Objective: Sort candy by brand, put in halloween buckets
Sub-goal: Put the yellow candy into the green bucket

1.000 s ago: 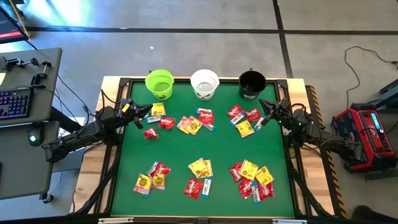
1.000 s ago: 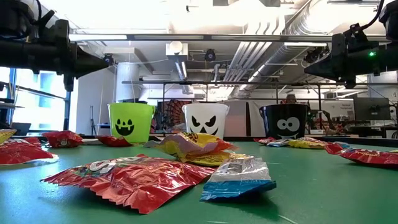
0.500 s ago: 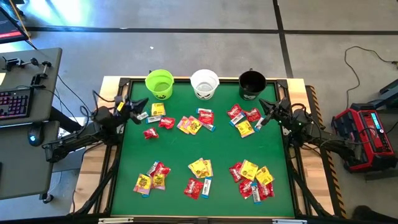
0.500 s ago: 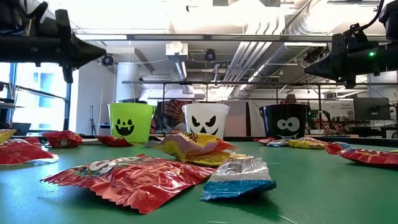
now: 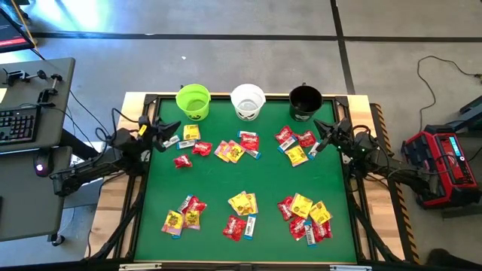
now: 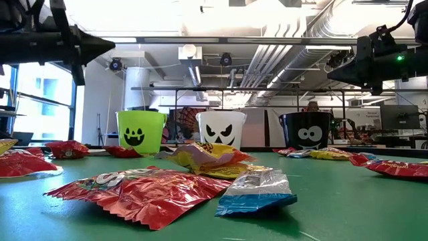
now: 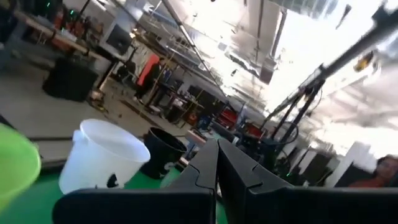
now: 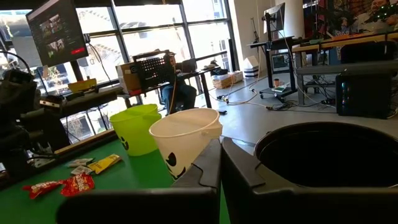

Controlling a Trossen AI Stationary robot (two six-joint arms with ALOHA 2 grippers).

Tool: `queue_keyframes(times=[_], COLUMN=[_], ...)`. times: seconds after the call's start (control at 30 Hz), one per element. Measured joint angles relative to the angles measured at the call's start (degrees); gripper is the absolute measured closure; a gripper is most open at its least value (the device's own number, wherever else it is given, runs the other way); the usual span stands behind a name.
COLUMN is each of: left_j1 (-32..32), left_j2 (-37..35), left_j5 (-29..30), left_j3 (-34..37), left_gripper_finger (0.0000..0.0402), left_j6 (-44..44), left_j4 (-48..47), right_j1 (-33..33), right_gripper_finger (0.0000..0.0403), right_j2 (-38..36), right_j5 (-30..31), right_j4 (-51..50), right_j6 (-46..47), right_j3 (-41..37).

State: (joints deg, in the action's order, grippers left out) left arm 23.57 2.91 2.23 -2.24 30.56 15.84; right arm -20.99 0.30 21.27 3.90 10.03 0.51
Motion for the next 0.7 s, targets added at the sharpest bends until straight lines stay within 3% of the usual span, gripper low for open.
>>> queue_keyframes(times=[0.17, 0.4, 0.7], left_j1=[0.0, -0.1, -0.1], left_j2=[6.5, 19.6, 37.0], left_j5=[1.9, 2.7, -7.5], left_j3=[-6.3, -15.9, -26.8], left_gripper_finger=[0.0401, 0.0401, 0.0401], left_j6=[-12.6, -12.9, -17.1], left_j4=[-4.7, -9.6, -10.4], right_j1=[0.0, 0.0, 0.0], right_gripper_finger=[0.0403, 0.0403, 0.0403], right_j2=[0.0, 0.0, 0.0], right_j5=[0.0, 0.0, 0.0], right_j4=[0.0, 0.0, 0.0], right_j6=[0.0, 0.0, 0.0], right_j3=[0.0, 0.0, 0.0])
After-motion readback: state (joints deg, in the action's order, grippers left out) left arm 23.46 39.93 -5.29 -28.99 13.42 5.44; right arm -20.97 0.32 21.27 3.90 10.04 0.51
